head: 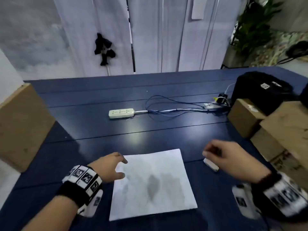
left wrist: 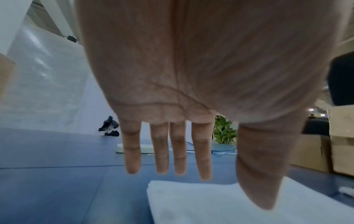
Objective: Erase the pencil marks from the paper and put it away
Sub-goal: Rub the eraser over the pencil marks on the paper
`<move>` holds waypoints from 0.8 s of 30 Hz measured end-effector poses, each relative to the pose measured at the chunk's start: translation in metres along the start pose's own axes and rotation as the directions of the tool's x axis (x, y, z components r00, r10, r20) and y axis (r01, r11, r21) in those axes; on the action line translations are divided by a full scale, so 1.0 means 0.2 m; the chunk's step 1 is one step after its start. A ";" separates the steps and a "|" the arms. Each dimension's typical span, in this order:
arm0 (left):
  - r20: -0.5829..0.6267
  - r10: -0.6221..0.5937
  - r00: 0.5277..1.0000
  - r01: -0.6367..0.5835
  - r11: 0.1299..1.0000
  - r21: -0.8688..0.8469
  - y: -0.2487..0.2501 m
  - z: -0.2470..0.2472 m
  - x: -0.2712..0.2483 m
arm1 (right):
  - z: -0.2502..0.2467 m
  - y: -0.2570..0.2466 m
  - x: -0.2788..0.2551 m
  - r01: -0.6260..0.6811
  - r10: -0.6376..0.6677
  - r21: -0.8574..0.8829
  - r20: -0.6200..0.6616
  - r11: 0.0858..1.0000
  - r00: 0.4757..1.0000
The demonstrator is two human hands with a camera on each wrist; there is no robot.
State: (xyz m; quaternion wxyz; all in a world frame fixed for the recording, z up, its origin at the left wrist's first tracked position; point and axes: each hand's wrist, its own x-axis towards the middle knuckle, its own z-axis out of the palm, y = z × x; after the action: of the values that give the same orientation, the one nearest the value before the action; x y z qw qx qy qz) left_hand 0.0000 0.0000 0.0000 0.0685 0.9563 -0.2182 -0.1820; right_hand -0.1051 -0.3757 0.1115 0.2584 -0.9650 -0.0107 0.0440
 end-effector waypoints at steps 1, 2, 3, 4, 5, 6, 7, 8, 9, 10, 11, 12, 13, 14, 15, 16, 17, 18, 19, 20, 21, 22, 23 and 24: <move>0.027 0.006 1.000 -0.007 1.000 0.014 -0.01 0.01 0.01 | 0.02 0.06 0.11 -0.008 0.007 -0.035 -0.037 0.999 0.999; 0.062 -0.014 0.998 0.011 0.999 0.050 -0.01 0.02 0.02 | 0.03 0.08 0.20 -0.044 0.041 -0.112 -0.031 0.993 0.999; 0.101 -0.022 0.995 0.013 0.996 0.085 -0.02 0.04 0.02 | 0.06 0.14 0.30 -0.060 0.062 -0.170 0.005 0.984 0.998; 0.107 -0.022 0.994 0.012 0.996 0.092 -0.03 0.06 0.02 | 0.08 0.18 0.39 -0.097 0.111 -0.224 0.050 0.970 0.993; 0.103 -0.022 0.994 0.011 0.994 0.106 -0.04 0.08 0.03 | 0.14 0.22 0.47 -0.100 0.129 -0.281 0.084 0.954 0.988; 0.086 -0.022 0.996 0.013 0.994 0.112 -0.05 0.09 0.04 | 0.18 0.26 0.51 -0.102 0.153 -0.352 0.120 0.930 0.981; 0.068 -0.025 0.997 0.017 0.992 0.121 -0.06 0.11 0.05 | 0.22 0.30 0.53 -0.101 0.171 -0.404 0.142 0.909 0.975; 0.035 -0.025 0.999 0.020 0.991 0.132 -0.07 0.12 0.06 | 0.27 0.34 0.54 -0.097 0.188 -0.448 0.164 0.889 0.968; 0.018 -0.027 0.999 0.024 0.990 0.135 -0.08 0.12 0.06 | 0.30 0.35 0.54 -0.106 0.213 -0.477 0.176 0.872 0.961; 0.012 -0.035 0.999 0.033 0.991 0.132 -0.09 0.13 0.05 | 0.34 0.35 0.51 -0.131 0.249 -0.492 0.182 0.861 0.951; 0.008 -0.035 0.999 0.033 0.991 0.128 -0.09 0.13 0.05 | 0.36 0.35 0.49 -0.163 0.287 -0.508 0.176 0.846 0.941; 0.004 -0.034 0.999 0.033 0.992 0.123 -0.09 0.13 0.05 | 0.39 0.36 0.48 -0.165 0.300 -0.529 0.181 0.833 0.936; -0.001 -0.030 1.000 0.030 0.993 0.113 -0.09 0.13 0.03 | 0.42 0.38 0.47 -0.160 0.314 -0.563 0.187 0.811 0.931; -0.005 -0.025 1.000 0.026 0.994 0.104 -0.09 0.14 0.03 | 0.44 0.40 0.47 -0.156 0.319 -0.580 0.189 0.800 0.929; -0.007 -0.026 1.000 0.027 0.995 0.096 -0.10 0.14 0.02 | 0.45 0.41 0.48 -0.157 0.320 -0.597 0.177 0.786 0.931; -0.009 -0.020 1.000 0.020 0.997 0.077 -0.10 0.14 0.02 | 0.45 0.42 0.47 -0.166 0.327 -0.609 0.162 0.775 0.931; -0.009 -0.020 1.000 0.021 0.998 0.063 -0.10 0.15 0.02 | 0.45 0.41 0.46 -0.176 0.339 -0.623 0.152 0.762 0.928; -0.012 -0.015 1.000 0.016 0.999 0.051 -0.12 0.16 0.02 | 0.46 0.40 0.43 -0.168 0.340 -0.645 0.152 0.745 0.928; -0.013 -0.012 1.000 0.013 0.999 0.039 -0.12 0.16 0.02 | 0.45 0.38 0.41 -0.171 0.349 -0.659 0.147 0.733 0.926; -0.015 -0.011 1.000 0.012 1.000 0.024 -0.14 0.17 0.02 | 0.46 0.37 0.41 -0.177 0.353 -0.663 0.140 0.728 0.925; -0.014 -0.008 1.000 0.008 1.000 0.024 -0.14 0.16 0.01 | 0.45 0.37 0.41 -0.197 0.359 -0.653 0.122 0.731 0.925; -0.008 -0.002 1.000 0.003 1.000 0.029 -0.14 0.16 0.01 | 0.44 0.36 0.40 -0.211 0.349 -0.641 0.095 0.738 0.933; 0.001 -0.001 1.000 0.001 0.999 0.034 -0.16 0.17 0.01 | 0.43 0.34 0.42 -0.214 0.319 -0.619 0.063 0.756 0.946; 0.011 0.002 1.000 -0.002 0.999 0.040 -0.16 0.16 0.01 | 0.41 0.30 0.43 -0.200 0.270 -0.580 0.036 0.790 0.962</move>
State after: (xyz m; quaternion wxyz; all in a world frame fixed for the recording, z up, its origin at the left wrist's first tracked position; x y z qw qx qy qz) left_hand 0.0021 0.0268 -0.0380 0.0484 0.9563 -0.2231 -0.1825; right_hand -0.0279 -0.3837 0.0031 -0.0510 -0.9872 0.0819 0.1269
